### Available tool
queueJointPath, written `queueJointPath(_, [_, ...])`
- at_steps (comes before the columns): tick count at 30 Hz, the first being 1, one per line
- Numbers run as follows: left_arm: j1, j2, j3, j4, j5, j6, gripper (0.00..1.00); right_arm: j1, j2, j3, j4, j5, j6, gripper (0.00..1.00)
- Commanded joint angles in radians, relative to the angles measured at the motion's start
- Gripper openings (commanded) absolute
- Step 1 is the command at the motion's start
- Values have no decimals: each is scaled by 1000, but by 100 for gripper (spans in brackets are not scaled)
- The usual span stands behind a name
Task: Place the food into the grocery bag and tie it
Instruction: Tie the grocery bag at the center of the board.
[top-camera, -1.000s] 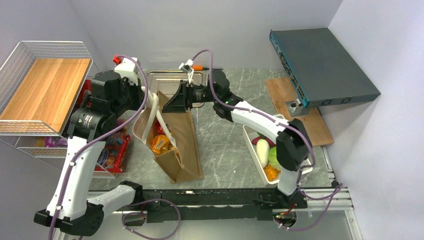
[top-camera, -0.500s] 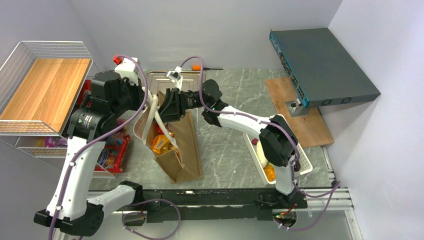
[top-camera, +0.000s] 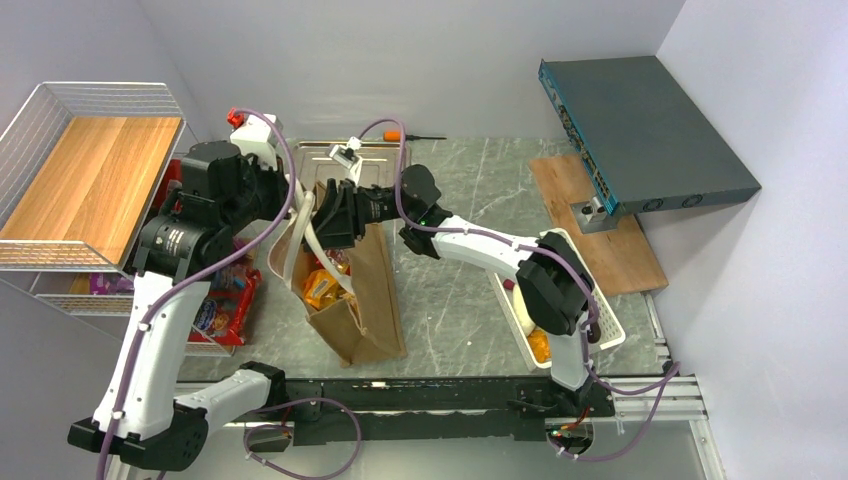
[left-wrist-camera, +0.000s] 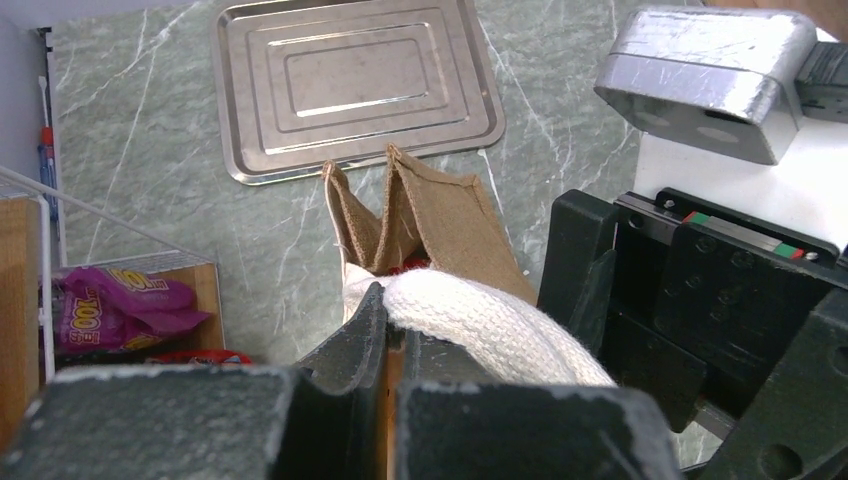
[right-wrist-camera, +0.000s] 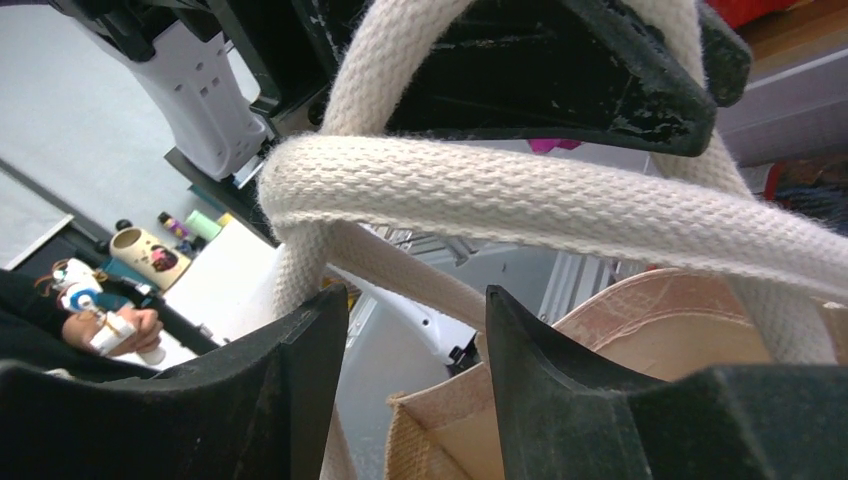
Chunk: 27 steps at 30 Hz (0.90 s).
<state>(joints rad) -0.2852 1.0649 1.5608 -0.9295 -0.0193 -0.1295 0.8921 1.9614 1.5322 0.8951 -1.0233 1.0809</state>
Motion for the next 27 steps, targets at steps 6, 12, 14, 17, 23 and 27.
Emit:
queueJointPath(6, [1,-3,42,60,6,-47,0,62,-94,-51,169,193,-102,56])
queueJointPath(12, [1,3,39,56,-14,-52,0,96,-82,-65,258,256,-69,56])
queueJointPath(14, [1,6,39,55,-18,-54,0,108,-74,-64,285,279,-55,56])
queueJointPath(17, [1,16,43,50,-25,-57,0,126,-60,-51,318,299,-37,57])
queueJointPath(23, [2,36,51,51,-20,-58,0,158,-30,-15,356,312,-9,57])
queueJointPath(27, [1,41,51,53,-15,-57,0,170,-23,-6,385,316,9,56])
